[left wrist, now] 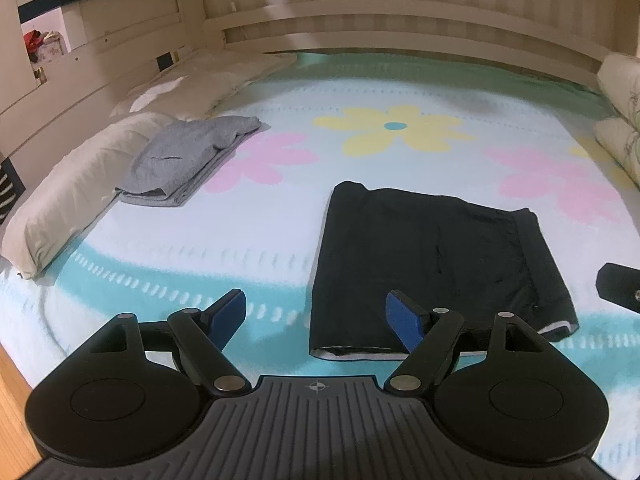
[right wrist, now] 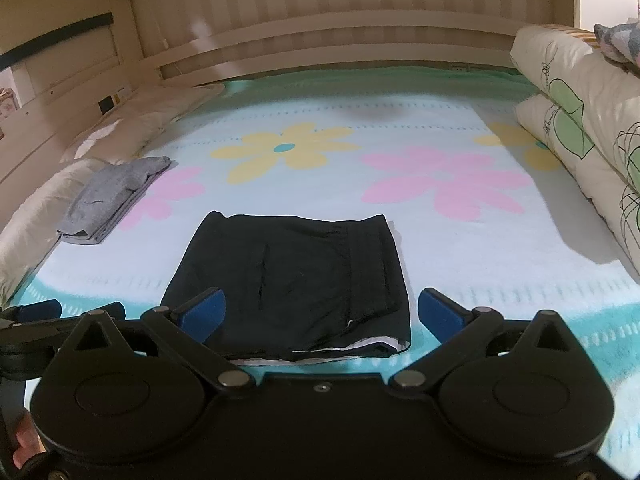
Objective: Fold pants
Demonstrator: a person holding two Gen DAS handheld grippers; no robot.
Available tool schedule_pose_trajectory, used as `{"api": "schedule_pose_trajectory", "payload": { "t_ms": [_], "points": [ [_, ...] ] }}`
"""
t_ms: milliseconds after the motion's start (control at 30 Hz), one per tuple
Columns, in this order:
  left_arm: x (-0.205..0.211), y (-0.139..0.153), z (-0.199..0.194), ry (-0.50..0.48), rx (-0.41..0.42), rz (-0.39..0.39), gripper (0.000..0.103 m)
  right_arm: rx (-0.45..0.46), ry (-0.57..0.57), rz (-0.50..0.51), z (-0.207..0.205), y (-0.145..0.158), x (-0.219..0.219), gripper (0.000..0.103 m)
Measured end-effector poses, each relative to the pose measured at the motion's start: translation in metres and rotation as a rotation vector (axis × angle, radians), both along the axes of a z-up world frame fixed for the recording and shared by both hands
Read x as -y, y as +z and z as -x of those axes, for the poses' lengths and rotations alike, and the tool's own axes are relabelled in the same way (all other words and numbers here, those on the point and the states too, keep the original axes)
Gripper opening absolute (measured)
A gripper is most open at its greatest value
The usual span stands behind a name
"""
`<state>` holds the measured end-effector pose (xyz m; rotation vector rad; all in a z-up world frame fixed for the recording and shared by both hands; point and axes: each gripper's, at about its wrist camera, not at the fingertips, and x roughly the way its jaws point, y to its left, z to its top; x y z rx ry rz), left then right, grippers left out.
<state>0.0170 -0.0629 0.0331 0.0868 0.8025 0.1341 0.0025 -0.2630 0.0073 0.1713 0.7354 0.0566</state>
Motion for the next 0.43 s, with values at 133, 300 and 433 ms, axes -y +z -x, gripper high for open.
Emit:
{"api": "schedule_pose_trajectory", "payload": {
  "t_ms": [133,300,433],
  "points": [
    [-0.0006,-0.0004,-0.0001,0.002,0.001,-0.002,0.076,-0.004,0.002,0.003,-0.0006,0.0003,-0.0018,0.102],
    [-0.0014,-0.0008,0.0008,-0.002,0.001,0.001,0.076,-0.005,0.005,0.005,-0.0009,-0.0005,-0.0035,0.102],
    [-0.0017,-0.001,0.0013,-0.007,0.005,0.004,0.076,-0.007,0.008,0.005,-0.0014,-0.0013,-0.0043,0.102]
  ]
}}
